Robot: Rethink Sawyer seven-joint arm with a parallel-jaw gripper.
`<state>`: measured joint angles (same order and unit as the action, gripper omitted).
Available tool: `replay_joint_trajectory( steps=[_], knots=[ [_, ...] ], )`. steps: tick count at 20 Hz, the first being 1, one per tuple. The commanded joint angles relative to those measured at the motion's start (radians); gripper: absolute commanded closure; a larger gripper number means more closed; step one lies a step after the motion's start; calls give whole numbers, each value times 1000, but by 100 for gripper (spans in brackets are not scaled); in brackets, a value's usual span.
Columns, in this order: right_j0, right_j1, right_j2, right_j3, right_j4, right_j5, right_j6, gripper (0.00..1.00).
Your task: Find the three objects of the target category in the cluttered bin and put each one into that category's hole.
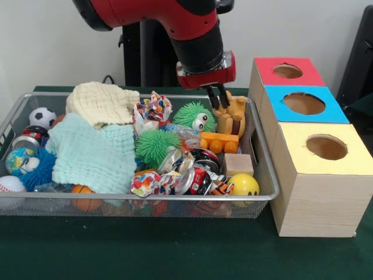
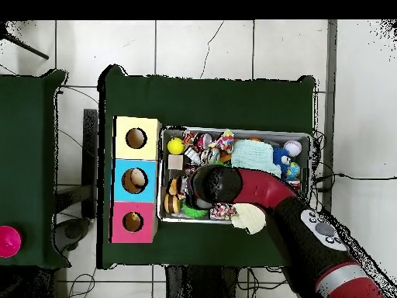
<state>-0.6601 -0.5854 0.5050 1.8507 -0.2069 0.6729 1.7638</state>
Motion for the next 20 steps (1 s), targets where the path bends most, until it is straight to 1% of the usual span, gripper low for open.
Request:
replay_joint_trajectory(
  steps=[1,2,4,6,8,10,12,14,16,17,20],
  knots=[
    [-34,89,138,81,89,12,-4,100],
    [-52,91,154,99,119,43,-5,100],
    [-97,77,203,163,169,44,9,100],
    [-125,82,240,203,146,-7,-23,100],
    [-146,109,272,219,117,-46,-59,100],
    [-171,141,296,226,123,-43,-63,100],
    [-212,169,318,273,158,-61,-19,100],
    [-243,185,362,289,151,-58,-42,100],
    [-277,227,406,305,142,-63,-71,100],
    [-289,247,432,299,142,-72,-79,100],
    [-302,263,446,292,148,-76,-39,100]
  ],
)
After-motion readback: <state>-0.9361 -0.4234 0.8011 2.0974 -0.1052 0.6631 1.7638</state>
